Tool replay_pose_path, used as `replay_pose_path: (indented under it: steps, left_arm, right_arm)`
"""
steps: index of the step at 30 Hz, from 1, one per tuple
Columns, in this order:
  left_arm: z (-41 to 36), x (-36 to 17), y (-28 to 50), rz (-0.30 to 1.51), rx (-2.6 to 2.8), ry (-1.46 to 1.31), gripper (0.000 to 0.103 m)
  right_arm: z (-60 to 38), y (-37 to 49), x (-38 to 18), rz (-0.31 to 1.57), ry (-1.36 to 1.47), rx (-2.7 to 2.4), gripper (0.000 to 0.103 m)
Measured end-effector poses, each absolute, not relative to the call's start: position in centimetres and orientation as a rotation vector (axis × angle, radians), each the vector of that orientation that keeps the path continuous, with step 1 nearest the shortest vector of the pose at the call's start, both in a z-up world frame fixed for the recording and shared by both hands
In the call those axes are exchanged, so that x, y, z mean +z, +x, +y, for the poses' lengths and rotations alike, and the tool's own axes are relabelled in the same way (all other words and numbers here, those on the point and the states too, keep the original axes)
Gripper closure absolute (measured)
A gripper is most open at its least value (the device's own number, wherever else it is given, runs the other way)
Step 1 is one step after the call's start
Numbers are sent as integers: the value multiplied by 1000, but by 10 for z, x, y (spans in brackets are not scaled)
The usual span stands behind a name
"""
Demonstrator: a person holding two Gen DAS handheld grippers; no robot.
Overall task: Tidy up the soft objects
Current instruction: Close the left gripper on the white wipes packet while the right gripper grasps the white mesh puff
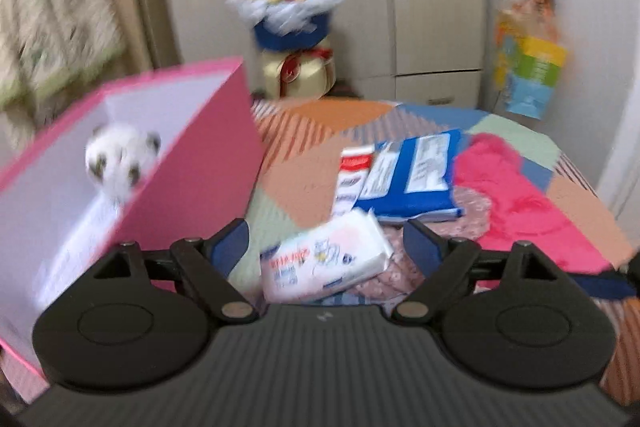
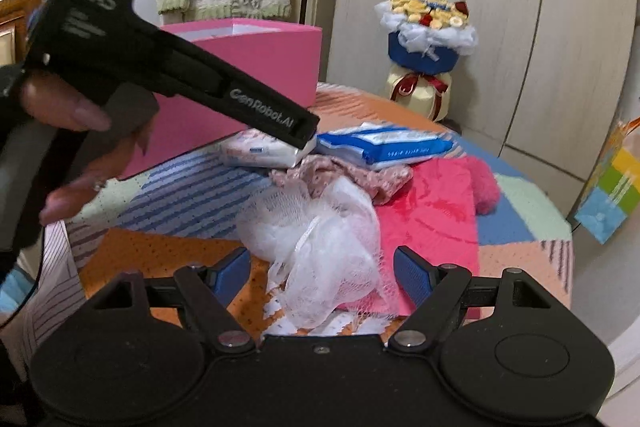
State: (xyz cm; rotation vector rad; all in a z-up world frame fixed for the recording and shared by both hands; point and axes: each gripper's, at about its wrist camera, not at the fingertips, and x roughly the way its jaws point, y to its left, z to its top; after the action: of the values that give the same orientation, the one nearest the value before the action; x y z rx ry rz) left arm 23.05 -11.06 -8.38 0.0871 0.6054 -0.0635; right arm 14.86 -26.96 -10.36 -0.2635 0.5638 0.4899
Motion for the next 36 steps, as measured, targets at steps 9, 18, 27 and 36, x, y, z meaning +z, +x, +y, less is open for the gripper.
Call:
replay_pose_path:
  steps: [9,18,27,36]
  left_arm:
    - [-99,-104,244,672,-55,-83,18]
    - [-98,-109,243,625,-11,-154,21]
    - [-107,-109,236,582,13,-63,45]
    - [-102,-112,240,619,62,-88,17]
  right_arm:
    - [-269,158,-105,569,-231,519,21]
    - [-270,154,-107,558,-198,497,48]
    - [-267,149,-109,542,-136,420,62]
    - [-274,154,-110,559,-86,430,56]
